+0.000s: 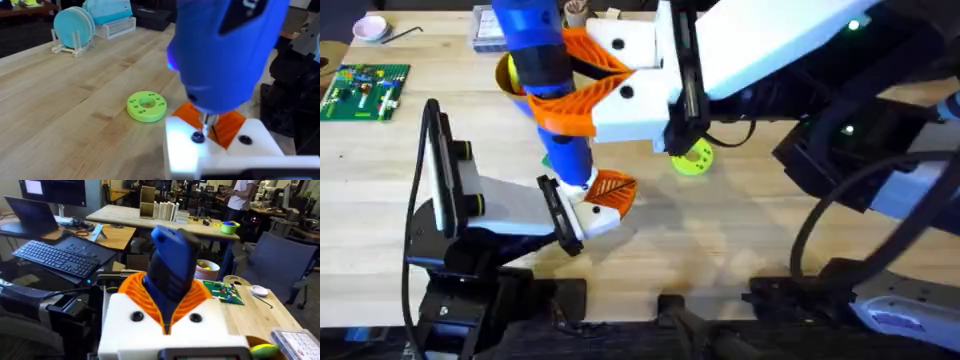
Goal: Pick up the gripper from the table and insert it into the empty holder that is missing its gripper. Then pick up a screw, insert it into the mounting hole, and use the screwdriver to tighten it. Finally, clean up the table by picking up the vegetable and placing it into the bucket.
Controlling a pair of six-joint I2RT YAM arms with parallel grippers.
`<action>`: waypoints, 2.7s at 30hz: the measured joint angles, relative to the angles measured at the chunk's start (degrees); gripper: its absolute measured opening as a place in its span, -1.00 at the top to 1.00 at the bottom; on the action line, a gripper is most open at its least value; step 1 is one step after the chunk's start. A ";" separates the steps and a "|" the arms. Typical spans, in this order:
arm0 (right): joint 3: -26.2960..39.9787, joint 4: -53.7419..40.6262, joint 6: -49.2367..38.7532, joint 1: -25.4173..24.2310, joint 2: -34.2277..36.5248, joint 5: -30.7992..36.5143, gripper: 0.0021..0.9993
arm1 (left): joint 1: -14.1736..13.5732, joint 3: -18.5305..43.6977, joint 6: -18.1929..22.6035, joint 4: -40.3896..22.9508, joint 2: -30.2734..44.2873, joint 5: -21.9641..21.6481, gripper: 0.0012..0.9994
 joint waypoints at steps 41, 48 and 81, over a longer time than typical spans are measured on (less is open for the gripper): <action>0.02 -3.02 -0.39 -0.66 0.95 0.22 0.96 | -0.05 0.00 -1.46 -0.03 0.00 0.04 1.00; 0.00 -0.22 -0.33 -0.92 0.96 0.15 0.96 | -0.11 0.00 -1.25 0.01 0.00 0.00 1.00; 0.61 -37.75 -25.77 -36.91 5.33 39.99 0.96 | -0.11 0.00 -1.22 0.01 -0.01 0.00 1.00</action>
